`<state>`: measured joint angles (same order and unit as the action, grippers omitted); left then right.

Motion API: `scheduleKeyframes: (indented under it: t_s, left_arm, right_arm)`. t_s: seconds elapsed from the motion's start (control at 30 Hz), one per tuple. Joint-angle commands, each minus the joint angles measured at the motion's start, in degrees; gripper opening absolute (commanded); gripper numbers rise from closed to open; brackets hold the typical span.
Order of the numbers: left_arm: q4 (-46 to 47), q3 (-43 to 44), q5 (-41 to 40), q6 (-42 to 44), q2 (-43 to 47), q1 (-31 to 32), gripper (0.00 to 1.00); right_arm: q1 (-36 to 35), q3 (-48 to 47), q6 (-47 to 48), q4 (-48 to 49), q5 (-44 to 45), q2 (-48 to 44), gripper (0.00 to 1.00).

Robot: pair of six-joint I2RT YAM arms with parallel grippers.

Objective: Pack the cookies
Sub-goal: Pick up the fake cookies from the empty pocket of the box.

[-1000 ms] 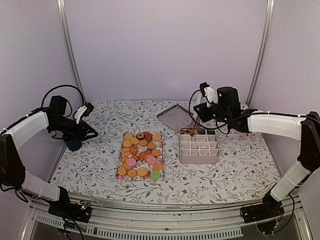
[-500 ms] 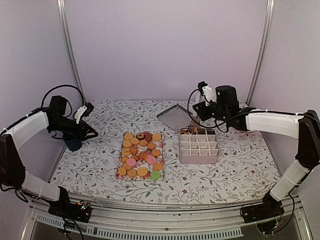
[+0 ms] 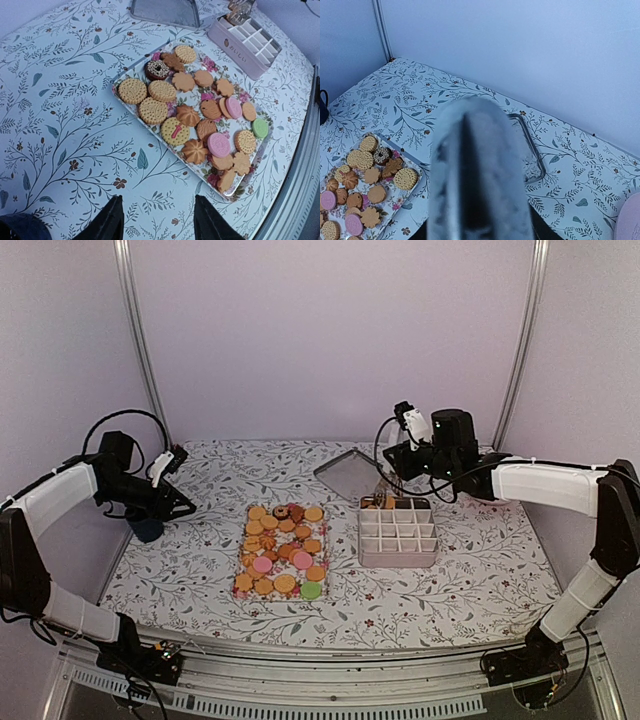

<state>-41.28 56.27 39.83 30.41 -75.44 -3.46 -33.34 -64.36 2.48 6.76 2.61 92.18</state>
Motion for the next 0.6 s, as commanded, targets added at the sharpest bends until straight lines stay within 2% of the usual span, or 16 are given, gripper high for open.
scheduleKeyframes:
  t_s: [0.0, 0.33, 0.57]
  left_arm:
    - [-0.5, 0.8, 0.9, -0.2, 0.8, -0.5, 0.49]
    - [-0.6, 1.4, 1.0, -0.4, 0.7, -0.5, 0.49]
    - [-1.0, 1.8, 0.7, 0.1, 0.6, -0.5, 0.49]
  right_arm:
    - [0.3, -1.9, 0.3, 0.9, -0.9, -1.4, 0.44]
    - [1.0, -2.5, 0.3, 0.9, -0.4, -1.7, 0.42]
    - [5.1, -3.5, -4.1, 0.9, -6.9, -1.7, 0.41]
